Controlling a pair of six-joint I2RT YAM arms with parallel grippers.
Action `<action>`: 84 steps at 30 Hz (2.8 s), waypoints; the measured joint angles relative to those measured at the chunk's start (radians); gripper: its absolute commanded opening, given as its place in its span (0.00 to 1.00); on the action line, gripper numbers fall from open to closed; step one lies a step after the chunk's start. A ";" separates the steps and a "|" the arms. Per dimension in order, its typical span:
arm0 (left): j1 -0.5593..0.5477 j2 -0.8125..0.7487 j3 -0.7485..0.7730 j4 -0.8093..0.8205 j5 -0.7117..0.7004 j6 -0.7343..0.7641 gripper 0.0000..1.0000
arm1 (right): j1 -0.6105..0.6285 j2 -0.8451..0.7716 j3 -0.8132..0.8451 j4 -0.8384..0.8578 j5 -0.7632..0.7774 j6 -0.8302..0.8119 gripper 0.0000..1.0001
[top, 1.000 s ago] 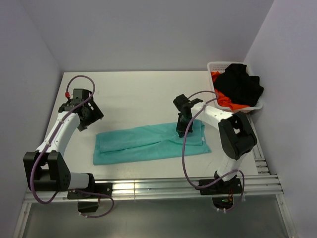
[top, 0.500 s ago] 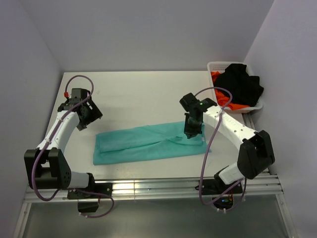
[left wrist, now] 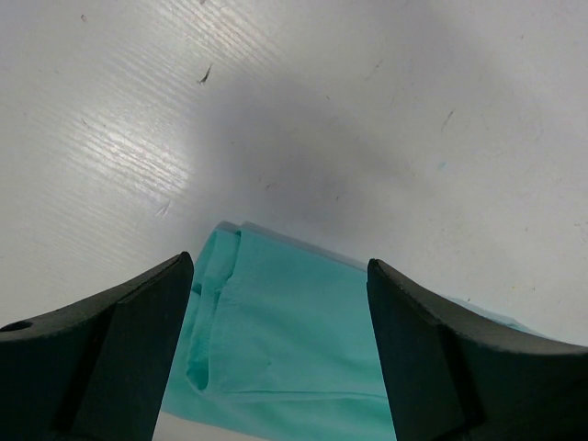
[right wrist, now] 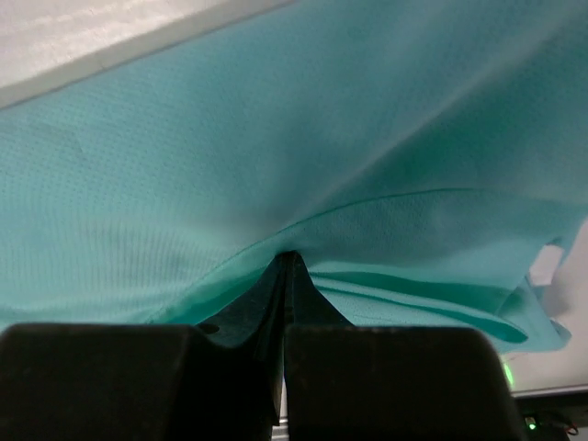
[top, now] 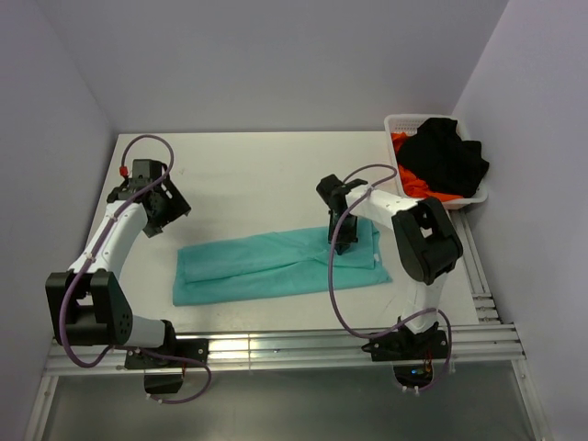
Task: Fold and stack the t-shirts
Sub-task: Fold the other side of the tshirt into a rectangle, then rotate the tshirt 90 degrees
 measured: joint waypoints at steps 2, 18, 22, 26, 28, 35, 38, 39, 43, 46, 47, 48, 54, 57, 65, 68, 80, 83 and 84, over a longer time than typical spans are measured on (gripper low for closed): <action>0.000 -0.001 0.001 -0.001 0.000 0.000 0.83 | 0.000 0.014 0.008 0.007 -0.002 -0.004 0.00; 0.000 0.000 0.000 0.001 0.001 0.000 0.82 | 0.000 0.000 0.087 0.021 -0.005 -0.012 0.00; 0.000 0.000 0.000 0.000 0.000 0.001 0.82 | 0.000 0.004 0.076 0.031 -0.019 -0.012 0.00; 0.001 0.000 0.000 0.003 0.001 0.004 0.81 | 0.003 0.004 0.032 0.036 -0.023 -0.012 0.00; 0.002 0.000 -0.002 0.006 0.002 0.004 0.81 | 0.005 0.002 0.007 0.035 -0.026 -0.011 0.00; 0.003 0.030 -0.005 0.019 0.010 0.004 0.81 | 0.014 -0.064 -0.060 0.030 -0.061 -0.007 0.00; 0.003 0.039 -0.006 0.023 0.010 0.004 0.81 | 0.024 -0.095 -0.078 0.020 -0.086 -0.008 0.00; 0.003 0.040 -0.006 0.023 0.010 0.004 0.81 | 0.029 -0.104 -0.083 0.019 -0.094 -0.009 0.00; 0.003 0.040 -0.012 0.029 0.010 0.005 0.81 | 0.060 -0.164 -0.119 -0.003 -0.129 -0.019 0.00; 0.003 0.042 -0.018 0.031 0.010 0.005 0.81 | 0.076 -0.218 -0.147 -0.042 -0.158 -0.025 0.00; 0.003 0.042 -0.019 0.033 0.010 0.005 0.81 | 0.079 -0.233 -0.151 -0.054 -0.163 -0.027 0.00; 0.003 0.045 -0.021 0.035 0.010 0.005 0.81 | 0.080 -0.249 -0.152 -0.070 -0.166 -0.029 0.00; 0.003 0.057 -0.022 0.046 0.010 0.005 0.80 | 0.077 -0.275 -0.048 -0.150 -0.106 -0.047 0.00; 0.003 0.065 -0.021 0.047 0.010 0.005 0.80 | 0.053 -0.232 0.045 -0.155 -0.077 -0.054 0.00; 0.003 0.068 0.000 0.044 0.009 0.007 0.80 | -0.074 -0.026 0.122 -0.120 -0.058 -0.060 0.00; 0.003 0.068 0.010 0.041 0.009 0.007 0.81 | -0.101 0.042 0.136 -0.121 -0.056 -0.060 0.00; 0.062 0.063 0.030 -0.017 0.000 0.015 0.81 | -0.090 0.462 0.681 -0.205 -0.175 -0.061 0.00; 0.075 0.058 0.036 -0.034 -0.002 0.024 0.81 | -0.073 0.602 0.925 -0.233 -0.237 -0.052 0.00; 0.080 0.053 0.036 -0.039 -0.002 0.027 0.81 | -0.066 0.653 1.012 -0.240 -0.277 -0.043 0.00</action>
